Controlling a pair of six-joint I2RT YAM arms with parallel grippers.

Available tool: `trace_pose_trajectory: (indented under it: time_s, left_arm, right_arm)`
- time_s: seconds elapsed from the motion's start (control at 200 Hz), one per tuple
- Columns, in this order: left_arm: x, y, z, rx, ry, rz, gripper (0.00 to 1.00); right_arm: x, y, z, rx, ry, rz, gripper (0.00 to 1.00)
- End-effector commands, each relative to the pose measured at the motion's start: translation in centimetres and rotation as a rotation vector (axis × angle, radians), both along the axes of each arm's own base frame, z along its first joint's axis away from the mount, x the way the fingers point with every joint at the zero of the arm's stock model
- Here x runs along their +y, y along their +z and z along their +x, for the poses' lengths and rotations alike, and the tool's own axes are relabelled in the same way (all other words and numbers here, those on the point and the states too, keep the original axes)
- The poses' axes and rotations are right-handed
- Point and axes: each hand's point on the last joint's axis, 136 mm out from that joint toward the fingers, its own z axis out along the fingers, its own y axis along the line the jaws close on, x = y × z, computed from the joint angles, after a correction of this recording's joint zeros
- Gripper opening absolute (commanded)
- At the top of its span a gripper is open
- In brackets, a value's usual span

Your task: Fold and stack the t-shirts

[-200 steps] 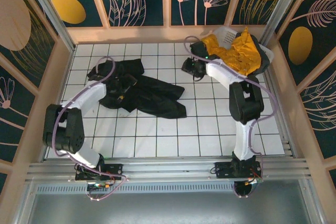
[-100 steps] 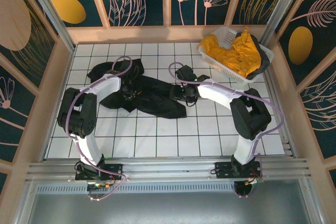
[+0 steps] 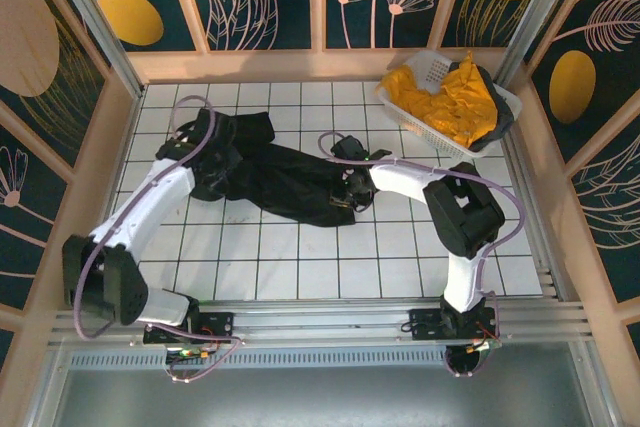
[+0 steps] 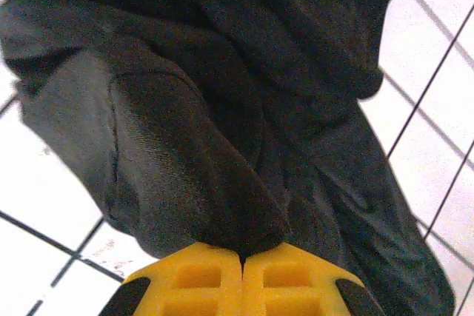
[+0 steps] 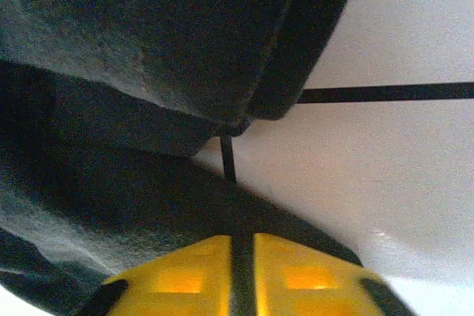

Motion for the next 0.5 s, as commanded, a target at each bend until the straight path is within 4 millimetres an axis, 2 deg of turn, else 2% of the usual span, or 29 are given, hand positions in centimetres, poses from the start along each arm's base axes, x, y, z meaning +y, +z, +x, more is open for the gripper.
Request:
trace_pose_trajectory:
  time_s: [0.0,0.06,0.105,0.125,0.235,0.32,0.43,0.495]
  left_arm:
    - [3.6,2.0,-1.1,-0.044,0.113,0.016,0.00]
    - [4.8,3.9,-0.8,-0.104,0.140,-0.004,0.00]
    - [5.5,5.5,-0.4,-0.150,0.155,-0.008,0.00]
    - [5.7,6.2,-0.2,-0.173,0.157,-0.009,0.00]
    - [7.0,10.1,0.9,-0.269,0.179,0.008,0.00]
    - [8.1,12.6,1.5,-0.322,0.210,0.020,0.00]
    - [9.1,15.4,1.7,-0.391,0.248,0.027,0.00]
    - [9.6,16.8,1.6,-0.423,0.267,0.037,0.00]
  right_arm:
    - [-2.0,1.1,1.1,-0.020,-0.072,-0.010,0.00]
    - [-3.3,2.9,2.8,-0.072,-0.109,-0.008,0.00]
    - [-3.4,4.7,3.9,-0.121,-0.104,-0.003,0.00]
    - [-4.7,5.4,5.0,-0.139,-0.133,-0.006,0.00]
    - [-7.3,9.9,9.1,-0.233,-0.183,0.002,0.00]
    - [-10.1,13.0,11.7,-0.293,-0.245,0.009,0.00]
    - [-12.5,16.3,13.5,-0.354,-0.292,0.016,0.00]
    - [-12.2,17.3,13.4,-0.363,-0.280,0.020,0.00]
